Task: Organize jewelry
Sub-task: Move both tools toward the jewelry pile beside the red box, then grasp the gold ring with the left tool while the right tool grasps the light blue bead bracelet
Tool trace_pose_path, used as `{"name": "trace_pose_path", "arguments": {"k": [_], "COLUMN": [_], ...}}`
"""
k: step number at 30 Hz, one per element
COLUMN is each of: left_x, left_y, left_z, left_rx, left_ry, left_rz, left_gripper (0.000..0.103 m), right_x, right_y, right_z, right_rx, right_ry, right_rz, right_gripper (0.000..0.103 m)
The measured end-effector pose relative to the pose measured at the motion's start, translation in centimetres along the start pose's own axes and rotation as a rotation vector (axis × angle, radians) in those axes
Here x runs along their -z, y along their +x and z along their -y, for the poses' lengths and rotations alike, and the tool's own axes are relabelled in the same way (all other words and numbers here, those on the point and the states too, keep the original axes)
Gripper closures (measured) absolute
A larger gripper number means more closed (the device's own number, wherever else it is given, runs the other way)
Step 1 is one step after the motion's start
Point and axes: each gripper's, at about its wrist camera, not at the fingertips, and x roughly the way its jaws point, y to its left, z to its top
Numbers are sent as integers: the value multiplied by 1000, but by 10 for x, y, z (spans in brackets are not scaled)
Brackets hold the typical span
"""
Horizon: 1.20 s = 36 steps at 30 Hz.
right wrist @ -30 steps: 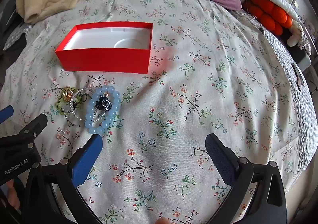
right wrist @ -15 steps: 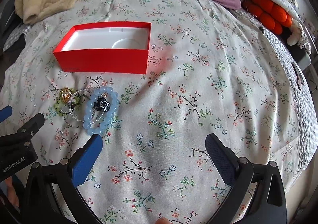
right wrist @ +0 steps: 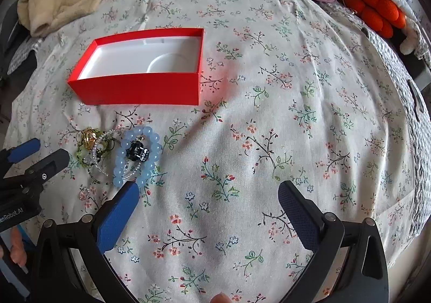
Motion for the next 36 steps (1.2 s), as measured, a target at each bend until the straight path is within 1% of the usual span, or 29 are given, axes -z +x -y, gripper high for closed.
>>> {"name": "trace_pose_path", "arguments": {"k": [1, 2, 3, 5, 8, 11, 14, 18, 23, 28, 32, 35, 36], "left_x": [-1, -2, -3, -5, -5, -4, -2, -3, -3, -4, -4, -4, -3], "left_y": [2, 5, 9, 14, 23, 30, 37, 42, 39, 29, 17, 9, 7], "left_z": [2, 3, 3, 5, 7, 9, 10, 10, 14, 12, 6, -3, -7], "left_rx": [43, 73, 94, 97, 82, 81, 70, 54, 33, 32, 26, 11, -2], "left_ry": [8, 9, 14, 33, 86, 124, 147, 156, 168, 159, 140, 110, 99], "left_rz": [19, 9, 9, 12, 7, -2, -12, -11, 11, 22, 42, 45, 40], "left_gripper": [20, 28, 30, 45, 54, 58, 60, 64, 77, 77, 77, 77, 77], "right_x": [-1, -3, -4, -6, -9, -11, -12, -12, -11, -11, -10, -8, -8], "right_y": [1, 3, 5, 9, 14, 18, 19, 21, 21, 21, 25, 31, 33], "right_z": [1, 2, 3, 6, 9, 13, 16, 16, 13, 13, 13, 8, 5], "right_rx": [-3, -11, -21, -29, -29, -30, -39, -55, -71, -91, -155, -230, -261], "right_ry": [-2, 1, 5, 9, 3, 1, 5, 4, -8, -4, 28, 46, 51], "right_rz": [-3, -7, -12, -27, -53, -67, -90, -97, -97, -96, -109, -139, -150], "right_gripper": [0, 0, 0, 0, 0, 0, 0, 0, 0, 0, 1, 8, 12]}}
